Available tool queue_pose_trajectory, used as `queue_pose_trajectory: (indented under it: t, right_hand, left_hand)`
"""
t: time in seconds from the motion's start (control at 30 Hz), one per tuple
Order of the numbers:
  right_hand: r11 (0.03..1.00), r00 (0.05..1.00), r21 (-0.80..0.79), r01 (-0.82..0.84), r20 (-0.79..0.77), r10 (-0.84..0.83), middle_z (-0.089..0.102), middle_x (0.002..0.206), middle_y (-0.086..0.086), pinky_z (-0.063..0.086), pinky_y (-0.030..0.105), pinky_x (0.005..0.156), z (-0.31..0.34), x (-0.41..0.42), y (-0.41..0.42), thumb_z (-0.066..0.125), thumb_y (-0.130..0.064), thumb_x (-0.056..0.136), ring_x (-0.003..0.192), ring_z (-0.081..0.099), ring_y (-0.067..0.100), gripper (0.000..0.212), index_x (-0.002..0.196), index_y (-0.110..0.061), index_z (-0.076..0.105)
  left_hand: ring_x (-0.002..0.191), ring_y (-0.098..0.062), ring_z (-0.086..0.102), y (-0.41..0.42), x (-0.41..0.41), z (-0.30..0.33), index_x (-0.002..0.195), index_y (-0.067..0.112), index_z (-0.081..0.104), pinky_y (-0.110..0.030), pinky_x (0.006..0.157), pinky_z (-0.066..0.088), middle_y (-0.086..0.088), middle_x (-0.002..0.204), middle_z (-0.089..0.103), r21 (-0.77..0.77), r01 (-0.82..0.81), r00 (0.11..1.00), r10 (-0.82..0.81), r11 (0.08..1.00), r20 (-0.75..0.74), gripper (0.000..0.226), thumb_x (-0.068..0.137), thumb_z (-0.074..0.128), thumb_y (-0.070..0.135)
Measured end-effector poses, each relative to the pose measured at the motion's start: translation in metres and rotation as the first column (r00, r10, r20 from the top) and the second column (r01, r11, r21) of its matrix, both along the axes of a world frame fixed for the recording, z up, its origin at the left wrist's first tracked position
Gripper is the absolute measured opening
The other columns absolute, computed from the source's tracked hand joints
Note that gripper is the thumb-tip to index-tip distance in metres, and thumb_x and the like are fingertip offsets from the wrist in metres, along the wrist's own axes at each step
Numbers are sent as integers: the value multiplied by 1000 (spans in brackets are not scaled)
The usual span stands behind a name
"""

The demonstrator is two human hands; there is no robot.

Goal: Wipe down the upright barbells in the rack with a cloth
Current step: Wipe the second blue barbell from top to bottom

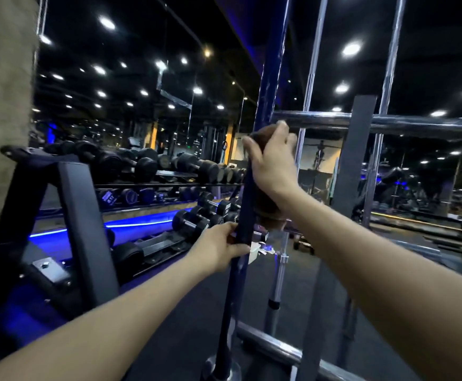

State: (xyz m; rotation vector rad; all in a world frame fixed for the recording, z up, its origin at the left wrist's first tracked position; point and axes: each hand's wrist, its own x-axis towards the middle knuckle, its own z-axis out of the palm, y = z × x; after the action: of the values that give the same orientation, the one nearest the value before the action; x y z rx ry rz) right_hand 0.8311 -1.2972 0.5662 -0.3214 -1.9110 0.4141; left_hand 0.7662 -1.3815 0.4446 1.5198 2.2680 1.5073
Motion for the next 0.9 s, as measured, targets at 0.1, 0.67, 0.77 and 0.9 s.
queue_pose_trajectory:
  t: [0.1,0.67,0.77,0.9]
  right_hand:
    - [994,995,67,85,-49,-81,30,135,14,47,58,89,5,-4,-3,48,-47,94,117,47,38,73,148,-12,13]
    - [962,969,163,218,79,-233,8,149,19,35,59,102,11,4,-24,27,-54,98,131,28,39,73,151,-17,-8]
    - [962,973,190,198,79,-216,8,146,17,37,59,100,-46,5,-23,30,-44,100,129,28,35,69,151,-20,-9]
    - [978,959,171,120,235,-159,8,147,16,38,59,99,-92,15,-19,38,-40,99,133,27,38,75,151,-18,-12]
  left_hand:
    - [65,-4,52,3,-5,-5,113,13,60,-7,47,34,-1,94,64,12,3,1000,-4,1000,1,27,87,66,15]
    - [70,-13,51,2,-4,-4,110,17,60,-24,65,41,-1,92,62,-10,-23,1000,23,1000,13,23,88,66,20]
    - [70,-12,51,0,-6,-11,102,21,55,-18,57,40,4,82,59,30,18,998,-19,999,57,20,87,65,11]
    - [82,-18,56,-7,1,-14,125,16,51,-5,54,40,-4,98,63,51,29,1000,-30,998,2,48,83,67,2]
